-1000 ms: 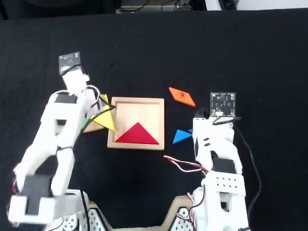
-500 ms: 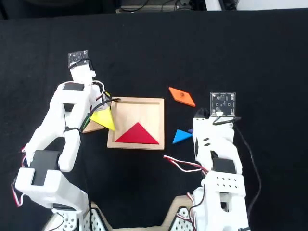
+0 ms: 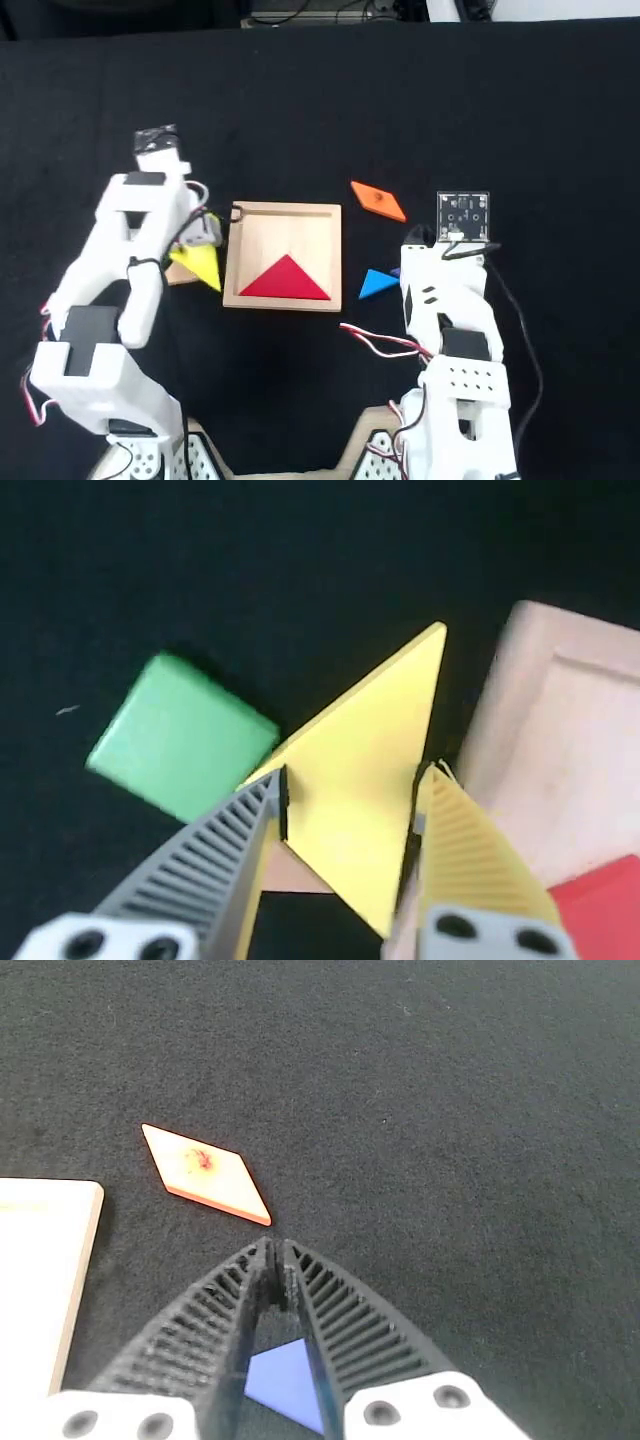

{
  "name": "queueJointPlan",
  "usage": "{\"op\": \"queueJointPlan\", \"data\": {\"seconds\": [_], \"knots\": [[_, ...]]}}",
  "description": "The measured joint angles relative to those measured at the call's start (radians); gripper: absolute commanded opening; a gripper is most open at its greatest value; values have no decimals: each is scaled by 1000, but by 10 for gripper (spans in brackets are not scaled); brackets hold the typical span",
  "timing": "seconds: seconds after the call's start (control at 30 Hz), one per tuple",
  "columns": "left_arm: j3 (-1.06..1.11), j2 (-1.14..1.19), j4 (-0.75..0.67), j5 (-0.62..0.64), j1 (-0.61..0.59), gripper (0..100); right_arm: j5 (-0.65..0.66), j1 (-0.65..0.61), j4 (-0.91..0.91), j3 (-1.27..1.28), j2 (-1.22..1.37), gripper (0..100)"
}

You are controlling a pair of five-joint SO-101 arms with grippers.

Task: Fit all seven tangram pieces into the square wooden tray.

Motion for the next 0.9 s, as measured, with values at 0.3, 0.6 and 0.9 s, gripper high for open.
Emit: {"op": "queueJointPlan", "data": {"seconds": [0.3, 0.6, 0.9], "knots": [[15, -109, 44, -46, -43, 227, 0, -21, 0, 0, 0, 15], [161, -284, 101, 3, -44, 247, 2, -25, 0, 0, 0, 15], [276, -284, -77, 37, -95, 245, 2, -32, 0, 0, 0, 15]]}}
